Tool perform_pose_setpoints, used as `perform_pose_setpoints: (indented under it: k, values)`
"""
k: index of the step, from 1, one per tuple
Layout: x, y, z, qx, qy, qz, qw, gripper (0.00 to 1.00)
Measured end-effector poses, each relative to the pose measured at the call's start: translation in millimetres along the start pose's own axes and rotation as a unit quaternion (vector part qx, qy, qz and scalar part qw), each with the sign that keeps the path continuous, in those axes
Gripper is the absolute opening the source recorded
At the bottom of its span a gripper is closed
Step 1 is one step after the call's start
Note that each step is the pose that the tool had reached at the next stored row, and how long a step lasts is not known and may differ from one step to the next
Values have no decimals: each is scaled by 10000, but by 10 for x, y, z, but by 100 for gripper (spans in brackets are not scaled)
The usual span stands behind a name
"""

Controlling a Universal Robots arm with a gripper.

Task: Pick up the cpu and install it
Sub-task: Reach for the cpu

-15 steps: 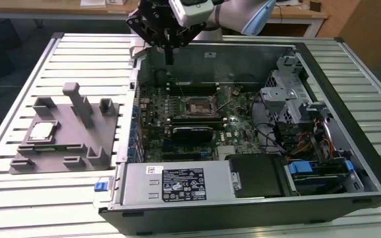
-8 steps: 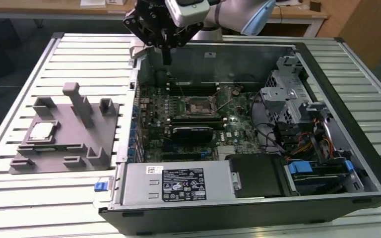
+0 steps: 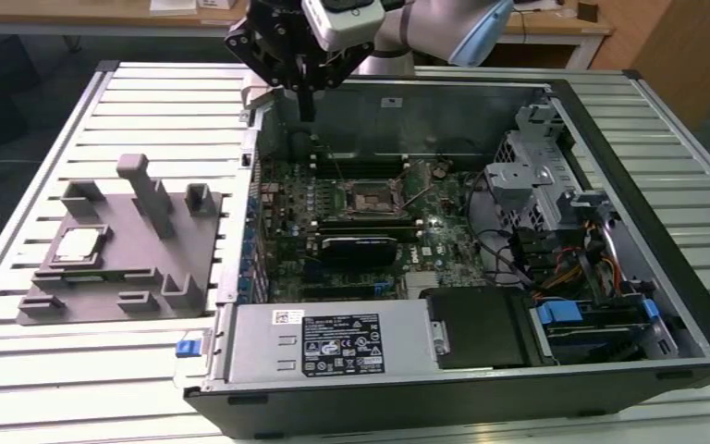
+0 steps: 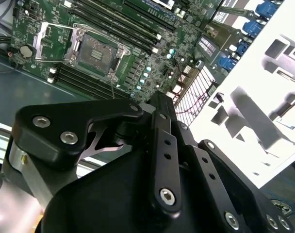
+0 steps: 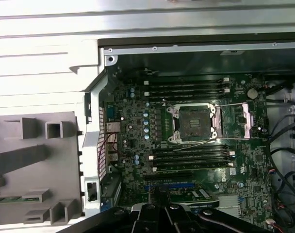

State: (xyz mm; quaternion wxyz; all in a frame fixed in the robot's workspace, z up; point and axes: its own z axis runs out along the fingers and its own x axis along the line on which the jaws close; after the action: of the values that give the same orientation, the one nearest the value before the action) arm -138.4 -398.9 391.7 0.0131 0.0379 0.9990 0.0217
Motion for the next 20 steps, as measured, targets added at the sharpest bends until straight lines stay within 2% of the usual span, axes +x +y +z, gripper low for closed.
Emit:
perform_pose_setpoints:
  k: [20]
  values:
    - [98, -8, 15, 0, 0, 0, 10000, 11]
